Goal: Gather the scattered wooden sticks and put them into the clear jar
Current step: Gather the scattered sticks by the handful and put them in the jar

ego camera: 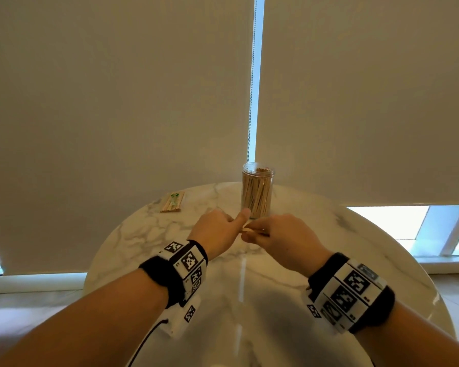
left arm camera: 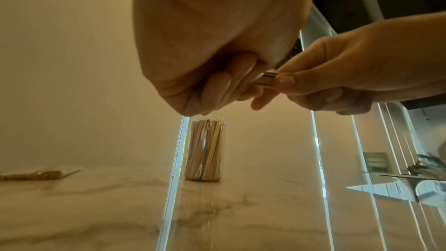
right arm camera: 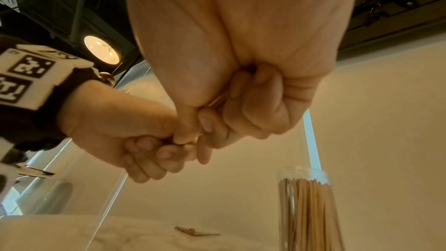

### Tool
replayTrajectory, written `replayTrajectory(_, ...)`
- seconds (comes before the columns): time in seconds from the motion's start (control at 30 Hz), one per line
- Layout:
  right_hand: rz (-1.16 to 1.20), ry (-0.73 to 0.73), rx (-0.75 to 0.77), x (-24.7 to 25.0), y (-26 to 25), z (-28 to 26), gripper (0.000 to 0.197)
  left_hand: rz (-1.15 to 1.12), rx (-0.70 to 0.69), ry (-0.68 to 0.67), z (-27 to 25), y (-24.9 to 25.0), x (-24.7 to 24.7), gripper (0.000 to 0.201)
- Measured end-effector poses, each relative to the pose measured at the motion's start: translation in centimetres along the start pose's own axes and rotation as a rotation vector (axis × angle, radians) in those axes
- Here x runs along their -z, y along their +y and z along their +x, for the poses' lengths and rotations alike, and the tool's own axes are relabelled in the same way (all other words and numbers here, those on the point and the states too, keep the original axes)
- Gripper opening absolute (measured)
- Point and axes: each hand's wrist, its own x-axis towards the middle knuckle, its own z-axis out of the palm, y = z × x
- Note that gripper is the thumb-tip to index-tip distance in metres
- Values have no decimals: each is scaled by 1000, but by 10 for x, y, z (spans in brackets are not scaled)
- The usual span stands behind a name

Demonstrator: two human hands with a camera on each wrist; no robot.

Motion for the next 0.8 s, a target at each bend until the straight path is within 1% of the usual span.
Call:
replayTrajectory(0.1, 48, -41, -40, 9, 7, 9, 40, 26, 22, 16, 11, -2, -4, 64)
replayTrajectory(0.2, 18, -14, -39, 15, 9, 19, 35, -6, 64, 67, 27, -3, -7, 62)
replayTrajectory(0.3, 8, 24, -66, 27, 14, 38, 31, -183, 74, 102, 46, -2, -14, 63)
replayTrajectory(0.37, -8, 38, -113, 42, 21, 58, 26, -378, 89, 132, 64, -1, -16, 62)
replayTrajectory(0.43, -64, 96, -150, 62, 32, 83, 26, -537, 159, 147, 89, -1, -17, 55)
replayTrajectory(0.5, -114, 179, -178, 83, 46, 111, 26, -584, 242, 142, 118, -5, -21, 42)
replayTrajectory(0.53, -139, 205, -191, 90, 52, 127, 25, -579, 259, 123, 132, -7, -24, 37)
replayTrajectory(0.57, -183, 212, -204, 96, 57, 144, 22, -548, 254, 87, 147, -9, -28, 43)
replayTrajectory(0.6, -247, 192, -211, 99, 62, 161, 20, -507, 230, 36, 162, -11, -33, 60)
replayTrajectory(0.67, -388, 94, -202, 99, 67, 194, 19, -447, 153, -32, 186, -5, -42, 107)
replayTrajectory(0.7, -439, 36, -188, 95, 69, 209, 19, -442, 112, -39, 196, 0, -46, 129)
replayTrajectory(0.73, -479, -23, -168, 91, 70, 222, 20, -444, 74, -32, 206, 4, -51, 147)
replayTrajectory(0.77, -517, -78, -140, 85, 71, 232, 20, -447, 56, -27, 214, 9, -54, 157)
replayTrajectory(0.8, -557, -124, -109, 80, 72, 242, 19, -449, 51, -30, 222, 12, -60, 161)
